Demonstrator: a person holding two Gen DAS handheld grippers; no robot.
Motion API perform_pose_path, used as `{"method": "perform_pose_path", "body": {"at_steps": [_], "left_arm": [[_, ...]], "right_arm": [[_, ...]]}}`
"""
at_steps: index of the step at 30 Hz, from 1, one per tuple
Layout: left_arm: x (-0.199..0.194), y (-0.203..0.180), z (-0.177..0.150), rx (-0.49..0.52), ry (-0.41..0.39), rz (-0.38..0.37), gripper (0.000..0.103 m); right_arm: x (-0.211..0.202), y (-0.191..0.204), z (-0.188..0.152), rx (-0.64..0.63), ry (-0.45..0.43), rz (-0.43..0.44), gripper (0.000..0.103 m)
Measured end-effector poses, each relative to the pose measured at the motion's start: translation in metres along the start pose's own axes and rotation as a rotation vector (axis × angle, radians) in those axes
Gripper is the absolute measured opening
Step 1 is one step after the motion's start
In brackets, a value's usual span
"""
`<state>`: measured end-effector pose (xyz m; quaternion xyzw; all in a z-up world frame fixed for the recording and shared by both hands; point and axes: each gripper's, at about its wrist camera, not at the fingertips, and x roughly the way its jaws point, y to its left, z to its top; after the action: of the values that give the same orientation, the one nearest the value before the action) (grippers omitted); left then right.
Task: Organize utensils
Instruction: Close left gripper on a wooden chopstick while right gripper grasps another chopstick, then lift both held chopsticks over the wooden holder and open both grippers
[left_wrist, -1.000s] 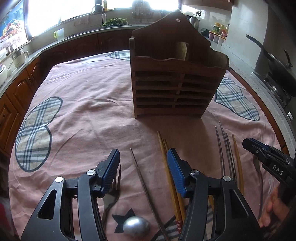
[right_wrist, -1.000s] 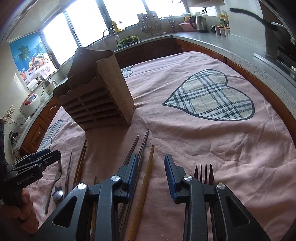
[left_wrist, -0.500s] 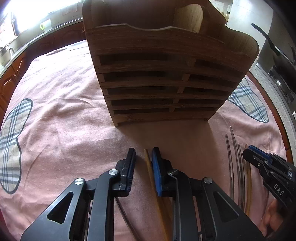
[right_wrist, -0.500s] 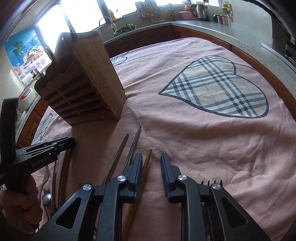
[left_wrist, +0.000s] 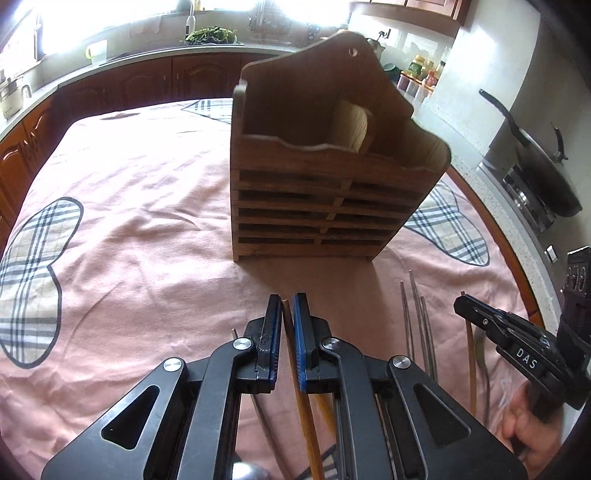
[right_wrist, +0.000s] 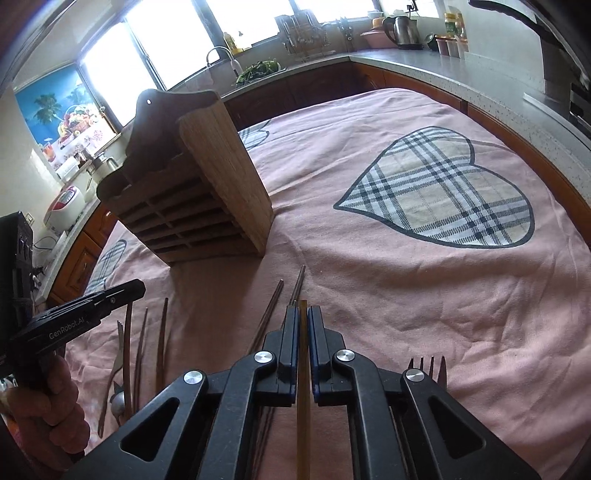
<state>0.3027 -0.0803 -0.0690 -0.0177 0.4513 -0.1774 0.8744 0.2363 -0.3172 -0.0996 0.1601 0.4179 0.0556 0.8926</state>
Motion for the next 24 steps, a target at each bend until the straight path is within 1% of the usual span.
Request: {"method": "perform_pose_path", "body": {"at_steps": [3, 6, 13, 19, 24], "left_arm": [[-0.024, 0.004, -0.002, -0.006, -0.036, -0.016, 0.006], [-0.049, -0.001, -0.003, -0.008, -0.075, -0.032, 0.006], [-0.094, -0.005, -0.008, 0.006, -0.161, -0.063, 0.005], [-0.128, -0.001, -0.015, 0.004, -0.223, -0.088, 0.004], [-0.145, -0.001, -0.02, -0.002, -0.271, -0.097, 0.004]], "right_arm": [[-0.015, 0.006, 0.003, -0.005, -0.032, 0.019, 0.005], [-0.03, 0.013, 0.007, -0.015, -0.06, 0.031, 0.005], [-0.063, 0.025, 0.01, -0.032, -0.118, 0.052, 0.005], [-0.088, 0.034, 0.01, -0.043, -0.167, 0.06, 0.005], [-0.105, 0.041, 0.011, -0.057, -0.203, 0.068, 0.005]]}}
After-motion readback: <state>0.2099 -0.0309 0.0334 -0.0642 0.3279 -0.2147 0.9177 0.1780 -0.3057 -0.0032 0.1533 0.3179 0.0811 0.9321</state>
